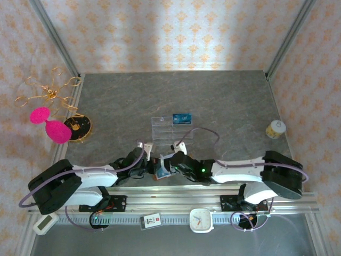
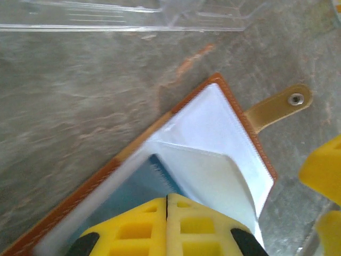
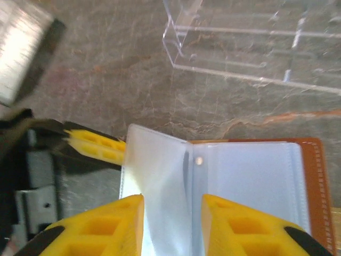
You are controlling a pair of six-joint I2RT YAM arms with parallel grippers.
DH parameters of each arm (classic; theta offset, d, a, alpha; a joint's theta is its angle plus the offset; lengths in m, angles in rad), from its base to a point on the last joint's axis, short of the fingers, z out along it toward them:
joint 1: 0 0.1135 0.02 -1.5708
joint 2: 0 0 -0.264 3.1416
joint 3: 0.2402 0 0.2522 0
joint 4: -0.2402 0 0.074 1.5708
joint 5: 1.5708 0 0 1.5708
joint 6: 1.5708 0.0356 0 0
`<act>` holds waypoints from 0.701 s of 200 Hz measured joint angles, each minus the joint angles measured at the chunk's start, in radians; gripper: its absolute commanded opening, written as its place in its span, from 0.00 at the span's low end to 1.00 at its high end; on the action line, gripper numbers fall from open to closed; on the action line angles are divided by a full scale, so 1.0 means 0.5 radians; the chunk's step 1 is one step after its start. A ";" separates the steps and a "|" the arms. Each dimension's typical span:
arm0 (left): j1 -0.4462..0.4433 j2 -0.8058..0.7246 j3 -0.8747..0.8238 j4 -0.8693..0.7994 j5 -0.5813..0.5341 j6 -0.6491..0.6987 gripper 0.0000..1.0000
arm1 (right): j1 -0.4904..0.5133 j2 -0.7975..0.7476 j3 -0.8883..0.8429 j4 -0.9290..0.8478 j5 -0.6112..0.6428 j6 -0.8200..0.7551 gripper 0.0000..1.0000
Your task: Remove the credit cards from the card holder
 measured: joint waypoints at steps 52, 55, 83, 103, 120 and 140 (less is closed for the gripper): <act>-0.189 0.341 0.326 0.083 0.043 0.008 0.00 | -0.002 -0.478 -0.187 -0.087 0.174 0.123 0.31; -0.195 0.365 0.341 0.086 0.049 0.008 0.00 | -0.003 -0.498 -0.196 -0.098 0.182 0.130 0.31; -0.208 0.580 0.414 0.097 0.081 0.008 0.00 | -0.013 -0.639 -0.285 -0.148 0.218 0.188 0.31; -0.208 0.538 0.397 0.095 0.080 0.006 0.04 | -0.027 -0.668 -0.310 -0.173 0.206 0.207 0.29; -0.208 0.328 0.344 0.086 0.053 0.003 0.08 | -0.066 -0.668 -0.310 -0.177 0.144 0.198 0.28; -0.208 -0.045 0.255 0.047 -0.043 -0.008 0.01 | -0.158 -0.645 -0.307 -0.162 -0.010 0.138 0.24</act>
